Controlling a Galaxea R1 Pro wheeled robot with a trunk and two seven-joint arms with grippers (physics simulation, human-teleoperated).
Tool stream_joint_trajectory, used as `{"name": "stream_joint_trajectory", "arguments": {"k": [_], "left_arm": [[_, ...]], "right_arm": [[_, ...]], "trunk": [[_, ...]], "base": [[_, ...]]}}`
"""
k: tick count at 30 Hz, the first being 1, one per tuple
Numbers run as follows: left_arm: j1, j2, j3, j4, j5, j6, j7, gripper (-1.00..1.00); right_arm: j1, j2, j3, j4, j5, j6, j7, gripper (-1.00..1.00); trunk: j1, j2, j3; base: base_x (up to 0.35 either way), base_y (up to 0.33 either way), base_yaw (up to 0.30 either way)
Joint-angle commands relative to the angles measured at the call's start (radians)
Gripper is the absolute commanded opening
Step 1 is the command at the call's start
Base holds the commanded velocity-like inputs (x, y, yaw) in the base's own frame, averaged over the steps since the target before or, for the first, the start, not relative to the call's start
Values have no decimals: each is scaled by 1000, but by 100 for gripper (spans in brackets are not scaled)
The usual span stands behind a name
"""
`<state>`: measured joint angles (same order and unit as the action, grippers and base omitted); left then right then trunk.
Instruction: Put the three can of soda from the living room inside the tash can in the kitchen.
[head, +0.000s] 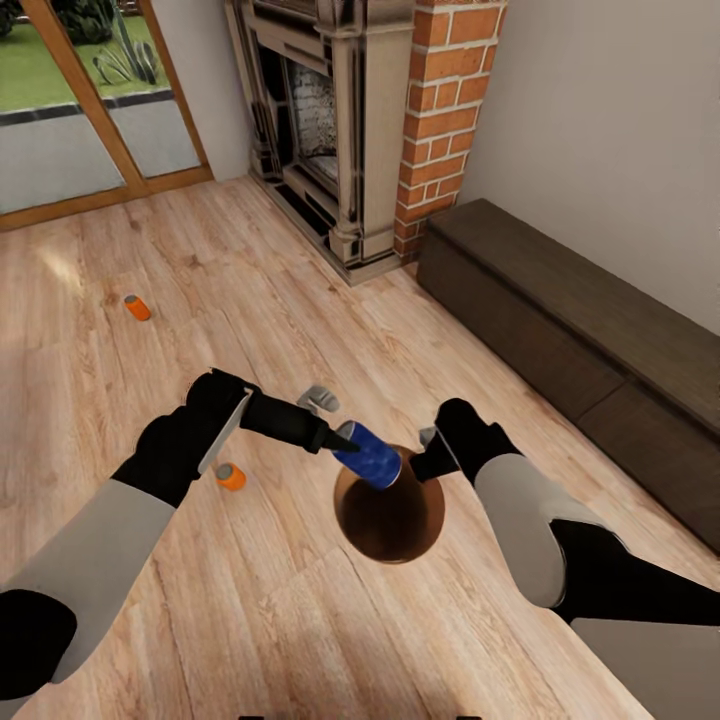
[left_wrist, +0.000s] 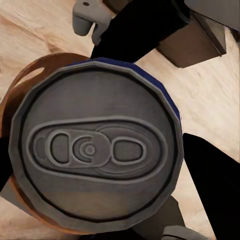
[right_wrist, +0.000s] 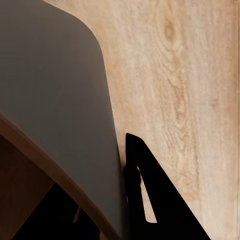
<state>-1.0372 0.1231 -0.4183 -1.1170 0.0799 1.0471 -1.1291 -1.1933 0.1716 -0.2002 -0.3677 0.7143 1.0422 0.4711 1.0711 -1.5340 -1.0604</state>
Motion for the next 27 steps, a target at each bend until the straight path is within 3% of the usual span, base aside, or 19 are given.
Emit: {"name": "stream_joint_trajectory", "arguments": {"k": [1,5,8,10,15,22,27], "left_arm": [[0,0,-5,0,0,0,2,-100],[1,1,-13,0,0,0,13,-100],[7,0,-42,1,0,0,56,-100],[11,-20,-78,3,1,0,126,-100],[13,-80,-102,4,2,0,251,-100],[14,-106,-130,4,3,0,303,-100],[30,-119,-207,15,2,0,385,-100]], "right_arm": [[0,3,-3,-1,-23,5,3,-100],[-1,3,-1,-11,-22,5,2,-100],[-3,3,0,-17,-22,5,2,-100],[-3,3,1,-19,-22,5,1,-100],[-3,3,1,-28,-23,5,2,-100],[-3,3,2,-32,-26,5,6,-100],[-3,3,2,-36,-29,5,7,-100]], "trunk": [[0,0,0],[0,0,0],[0,0,0],[0,0,0],[0,0,0],[0,0,0],[0,0,0]], "base": [[0,0,0],[0,0,0],[0,0,0],[0,0,0],[0,0,0],[0,0,0],[0,0,0]]}}
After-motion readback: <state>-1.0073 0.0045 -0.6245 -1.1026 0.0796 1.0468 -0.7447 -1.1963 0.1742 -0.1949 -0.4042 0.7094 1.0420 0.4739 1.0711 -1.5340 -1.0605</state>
